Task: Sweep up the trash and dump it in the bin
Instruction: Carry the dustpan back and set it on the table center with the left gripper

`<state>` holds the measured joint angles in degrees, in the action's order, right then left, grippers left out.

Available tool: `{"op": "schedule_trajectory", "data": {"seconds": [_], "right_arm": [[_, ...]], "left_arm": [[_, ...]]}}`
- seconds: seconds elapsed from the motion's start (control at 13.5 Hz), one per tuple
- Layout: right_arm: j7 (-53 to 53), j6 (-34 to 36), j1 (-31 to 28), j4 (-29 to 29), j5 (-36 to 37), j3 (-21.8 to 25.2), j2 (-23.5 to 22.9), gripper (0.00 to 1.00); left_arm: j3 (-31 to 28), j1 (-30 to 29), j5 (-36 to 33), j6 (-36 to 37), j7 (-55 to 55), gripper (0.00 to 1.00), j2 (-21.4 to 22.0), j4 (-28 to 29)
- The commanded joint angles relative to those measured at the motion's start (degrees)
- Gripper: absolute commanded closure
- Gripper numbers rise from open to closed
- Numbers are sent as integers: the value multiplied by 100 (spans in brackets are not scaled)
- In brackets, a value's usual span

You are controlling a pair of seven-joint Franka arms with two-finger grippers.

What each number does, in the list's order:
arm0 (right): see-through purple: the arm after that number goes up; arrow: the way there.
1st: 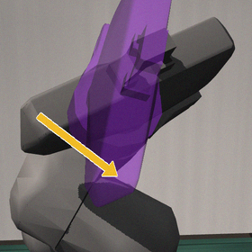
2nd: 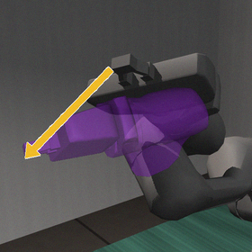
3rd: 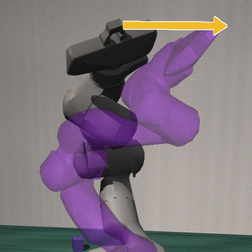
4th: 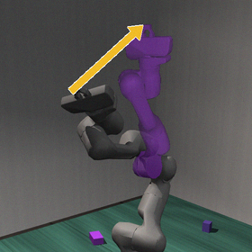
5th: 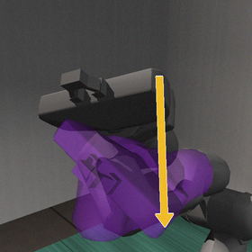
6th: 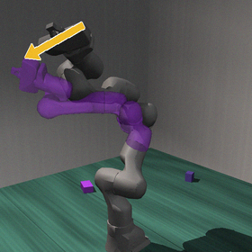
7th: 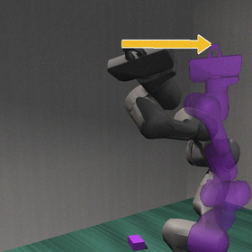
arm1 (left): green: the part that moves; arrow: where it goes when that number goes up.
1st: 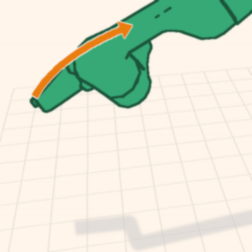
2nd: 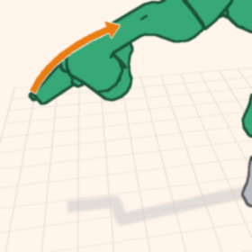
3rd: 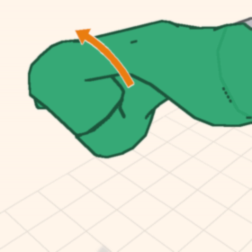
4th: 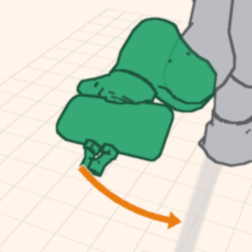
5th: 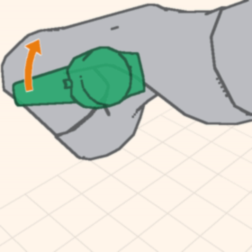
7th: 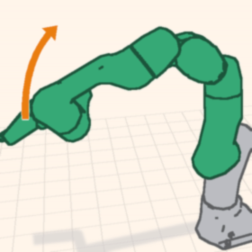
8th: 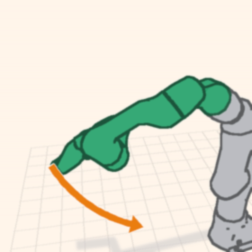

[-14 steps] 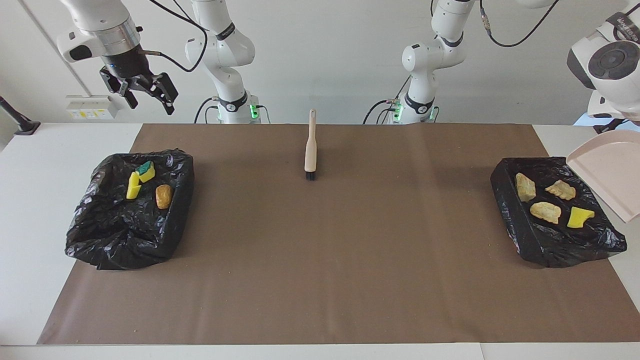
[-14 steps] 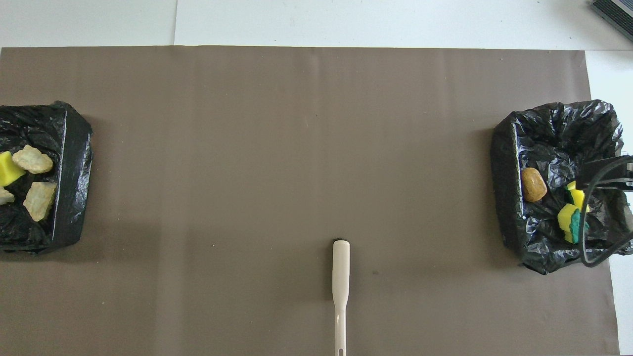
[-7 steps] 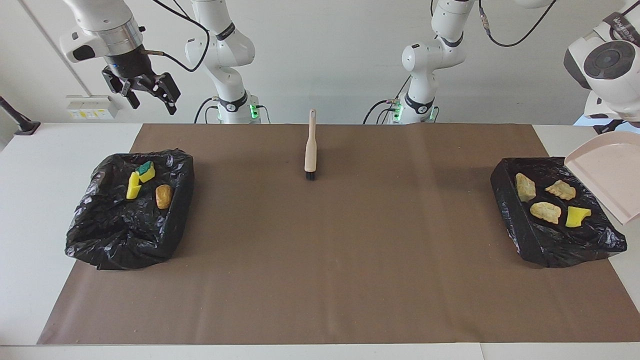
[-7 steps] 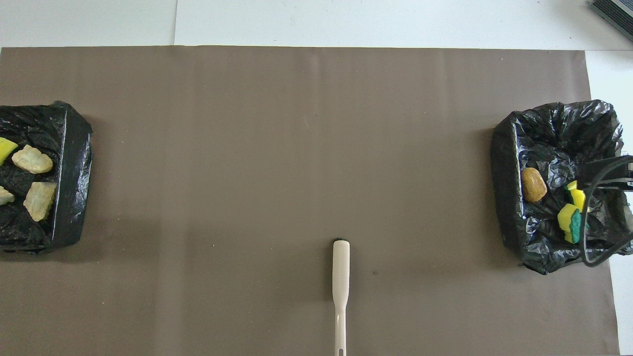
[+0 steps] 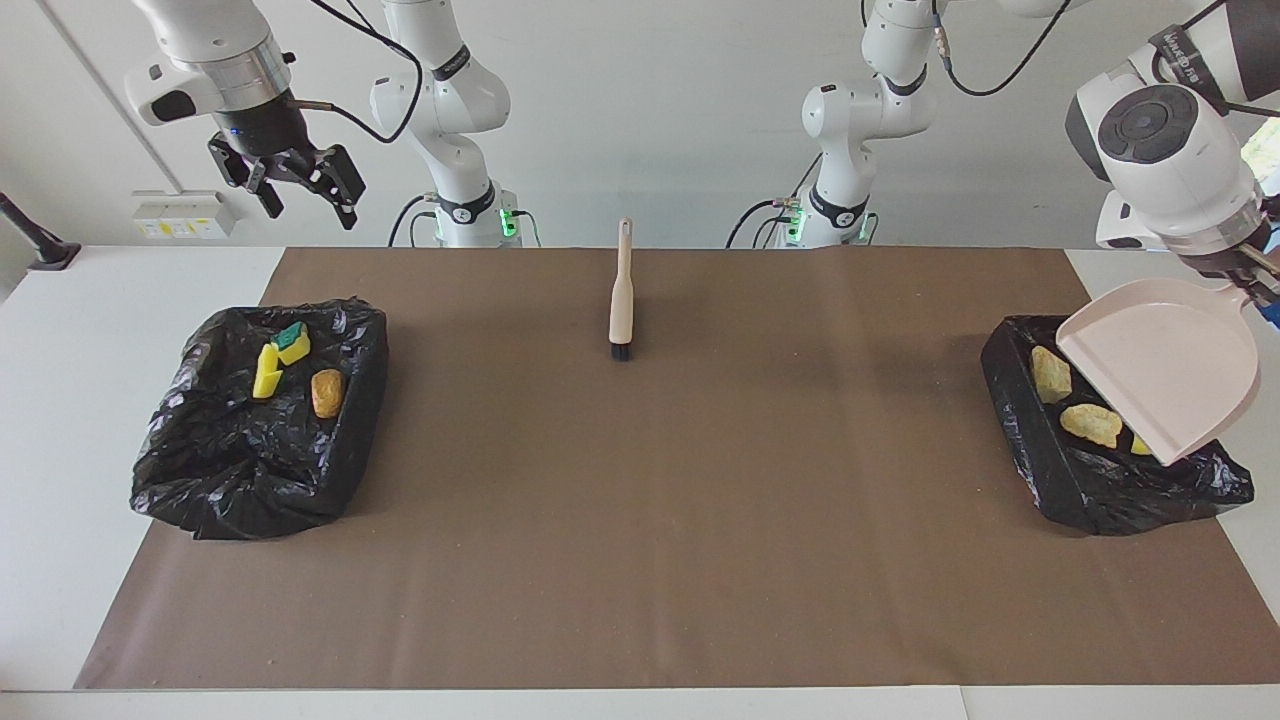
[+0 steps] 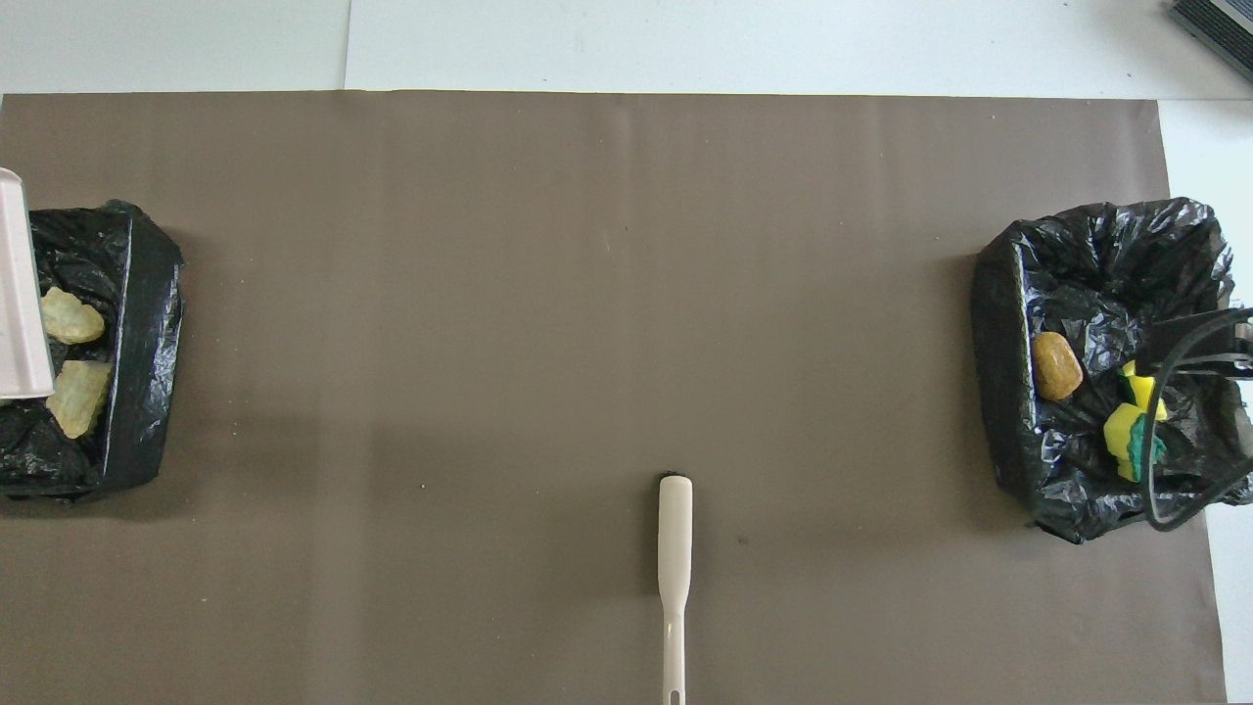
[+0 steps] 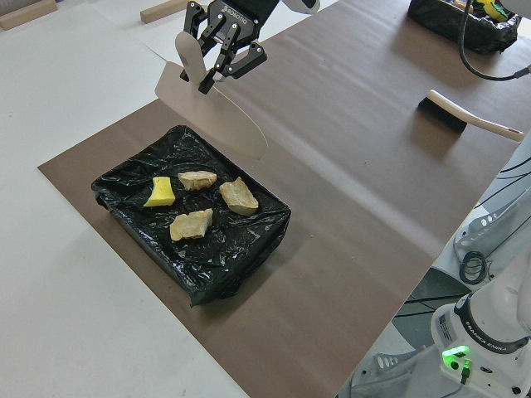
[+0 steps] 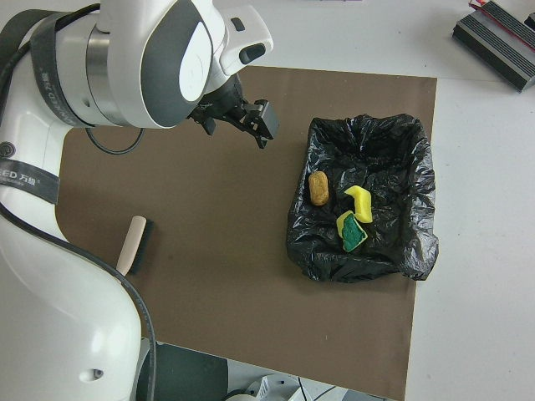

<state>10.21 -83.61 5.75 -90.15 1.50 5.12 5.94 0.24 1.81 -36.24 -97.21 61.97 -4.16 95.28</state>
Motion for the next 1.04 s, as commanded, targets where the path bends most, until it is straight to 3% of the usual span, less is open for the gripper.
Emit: {"op": "schedule_trajectory", "data": {"seconds": [0.0,0.44,0.74,0.96], "right_arm": [[-142,-41,-21,-108,105,68,65,0],[-124,-41,269,-108,122,252,65,0],[-142,-41,260,-73,35,253,74,0],[-142,-41,251,-64,17,244,83,0]], "left_arm": [[-77,423,975,167,-1112,100,108,95],[-77,1636,2365,-279,-4311,100,-190,210],[-77,2699,2894,-1121,-6673,100,-972,113],[-86,3140,3770,-1886,-7915,100,-1481,8]]}}
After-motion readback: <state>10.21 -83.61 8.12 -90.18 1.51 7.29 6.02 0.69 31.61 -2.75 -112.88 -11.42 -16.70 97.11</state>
